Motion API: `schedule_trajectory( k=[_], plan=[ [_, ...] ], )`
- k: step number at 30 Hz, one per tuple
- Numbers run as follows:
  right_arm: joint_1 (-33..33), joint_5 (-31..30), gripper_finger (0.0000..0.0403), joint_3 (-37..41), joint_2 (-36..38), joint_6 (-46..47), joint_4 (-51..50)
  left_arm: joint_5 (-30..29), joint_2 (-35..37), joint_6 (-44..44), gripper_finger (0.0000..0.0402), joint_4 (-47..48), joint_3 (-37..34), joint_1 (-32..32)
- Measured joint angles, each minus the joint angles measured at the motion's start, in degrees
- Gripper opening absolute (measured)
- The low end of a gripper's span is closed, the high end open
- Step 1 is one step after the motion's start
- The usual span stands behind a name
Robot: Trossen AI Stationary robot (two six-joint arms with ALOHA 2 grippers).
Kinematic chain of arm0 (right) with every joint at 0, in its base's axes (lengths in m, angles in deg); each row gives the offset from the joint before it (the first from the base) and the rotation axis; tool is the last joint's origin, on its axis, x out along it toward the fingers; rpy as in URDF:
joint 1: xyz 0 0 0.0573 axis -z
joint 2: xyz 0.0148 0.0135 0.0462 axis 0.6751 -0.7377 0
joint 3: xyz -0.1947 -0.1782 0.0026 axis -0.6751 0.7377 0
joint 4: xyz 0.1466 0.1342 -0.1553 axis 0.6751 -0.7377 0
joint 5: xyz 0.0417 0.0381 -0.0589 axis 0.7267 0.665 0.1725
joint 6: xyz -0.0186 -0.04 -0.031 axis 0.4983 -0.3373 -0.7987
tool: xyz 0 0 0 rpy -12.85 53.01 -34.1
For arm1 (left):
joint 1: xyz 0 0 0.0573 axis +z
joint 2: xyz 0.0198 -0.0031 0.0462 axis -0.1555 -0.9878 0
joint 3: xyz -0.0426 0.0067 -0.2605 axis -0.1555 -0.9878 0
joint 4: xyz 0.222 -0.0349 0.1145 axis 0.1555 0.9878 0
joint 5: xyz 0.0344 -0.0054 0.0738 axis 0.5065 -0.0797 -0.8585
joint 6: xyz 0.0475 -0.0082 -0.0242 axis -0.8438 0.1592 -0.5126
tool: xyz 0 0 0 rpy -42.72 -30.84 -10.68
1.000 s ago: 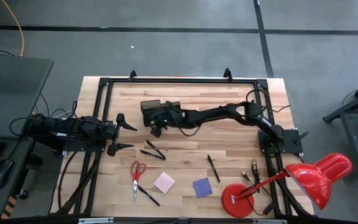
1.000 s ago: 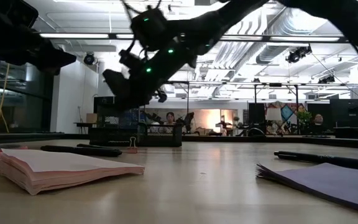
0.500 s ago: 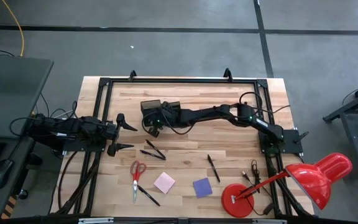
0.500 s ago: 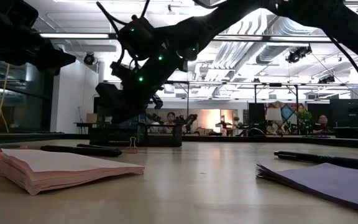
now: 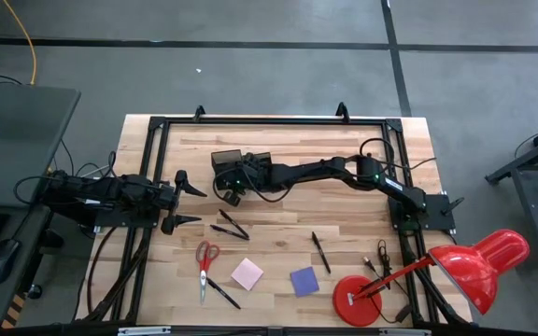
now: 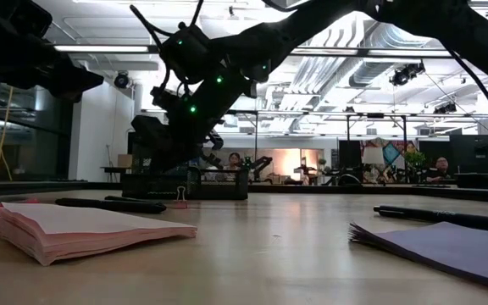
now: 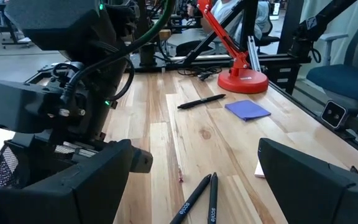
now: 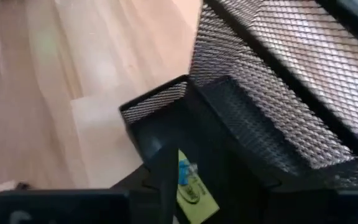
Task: Pick and place office supplies into organizer
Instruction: Put the blue binder clip into the black desk organizer, then put the black pen into the black desk organizer
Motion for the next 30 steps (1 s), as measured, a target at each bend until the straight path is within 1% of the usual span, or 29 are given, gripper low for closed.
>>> schedule_trajectory(
  k=[2,5,10,14,17,20,25,28,30],
  plan=[
    [-0.1,-2.1,0.0129,0.0,0.0,1.4,0.4,0.0,0.0,0.0,0.0335,0.1,0.0,0.0],
    [-0.5,-5.8,0.0134,0.0,0.0,-0.2,-0.2,0.0,0.0,0.0,0.0335,0.2,0.0,0.0],
    [-2.6,-5.2,0.0128,0.0,0.5,-3.0,-1.1,0.0,0.0,0.0,0.0335,0.3,0.0,0.0],
    [-5.5,-5.8,0.0121,0.0,2.8,-4.2,-6.5,0.0,0.0,0.0,0.0335,0.9,0.0,0.0],
    [-8.6,-8.0,0.0116,0.0,4.0,-3.2,-12.3,0.2,0.0,0.0,0.0335,0.9,0.0,0.0],
    [-12.3,-9.6,0.0113,0.0,4.7,-0.3,-15.3,0.5,0.0,0.1,0.0335,0.9,0.0,0.0],
    [-18.1,-10.0,0.0116,0.0,5.2,6.2,-21.2,0.5,0.0,0.8,0.0335,0.9,0.0,0.0],
    [-20.9,-11.8,0.0122,0.0,5.5,12.2,-26.2,0.4,0.0,0.8,0.0335,0.9,0.0,0.0],
    [-22.5,-13.4,0.0123,0.0,6.4,17.0,-31.8,0.2,0.0,0.8,0.0335,0.6,0.0,0.0]
  ],
)
